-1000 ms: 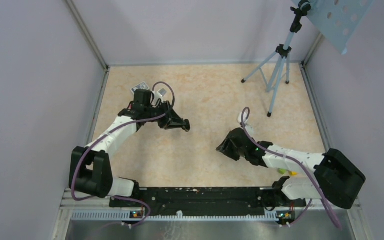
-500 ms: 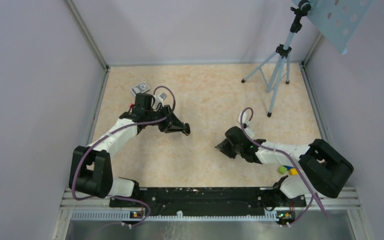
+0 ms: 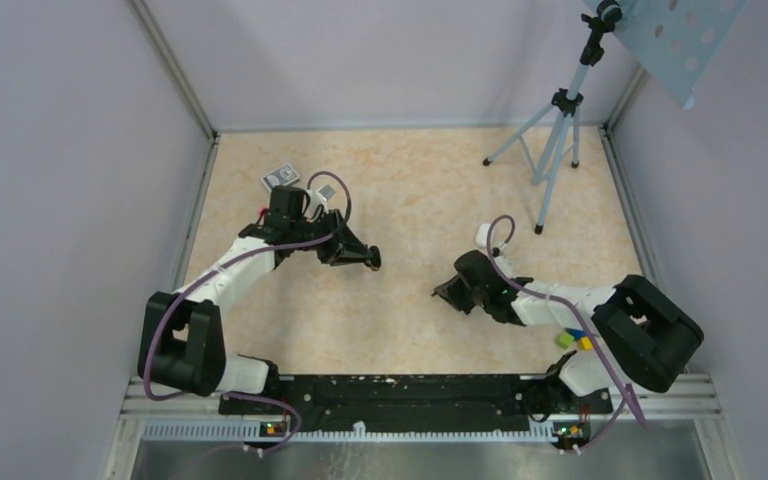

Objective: Insert the wireless bluetooth earbuds into the charging case
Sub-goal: Pick up the left earbud from the center of the board, then insert the left earbud into the left side groove of the charging case.

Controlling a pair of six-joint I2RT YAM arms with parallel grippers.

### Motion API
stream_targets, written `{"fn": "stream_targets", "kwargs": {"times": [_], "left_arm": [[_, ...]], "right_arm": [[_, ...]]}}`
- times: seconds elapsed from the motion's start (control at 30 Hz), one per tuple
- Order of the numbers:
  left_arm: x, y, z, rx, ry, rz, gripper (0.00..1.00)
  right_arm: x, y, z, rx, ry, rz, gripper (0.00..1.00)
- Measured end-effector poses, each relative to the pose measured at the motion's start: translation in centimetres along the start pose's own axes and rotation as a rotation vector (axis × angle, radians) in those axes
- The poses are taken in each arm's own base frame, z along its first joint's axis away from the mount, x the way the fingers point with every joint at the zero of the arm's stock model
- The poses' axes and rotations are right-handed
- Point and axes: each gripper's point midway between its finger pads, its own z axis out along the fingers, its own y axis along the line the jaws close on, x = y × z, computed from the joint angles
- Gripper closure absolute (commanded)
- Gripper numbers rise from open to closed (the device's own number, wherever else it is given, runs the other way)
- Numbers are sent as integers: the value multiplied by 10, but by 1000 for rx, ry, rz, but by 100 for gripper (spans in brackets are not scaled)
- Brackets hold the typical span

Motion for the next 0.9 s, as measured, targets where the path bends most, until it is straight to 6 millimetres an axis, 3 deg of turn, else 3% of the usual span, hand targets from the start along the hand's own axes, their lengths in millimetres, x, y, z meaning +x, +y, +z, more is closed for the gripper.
{"fn": "stream_targets", "kwargs": {"times": [0.17, 0.47, 0.63, 0.9], "left_arm": [[0, 0, 0, 2, 2, 0, 100], [1, -1, 0, 6, 5, 0, 100], [8, -6, 0, 39, 49, 22, 100], [25, -13, 19, 57, 170, 29, 100]], "right_arm": [[0, 2, 1, -8, 0, -3, 100], [0, 1, -4, -20, 9, -103, 100], [-5, 18, -24, -118, 2, -244, 100], [-19, 56, -63, -329, -82, -597, 100]]}}
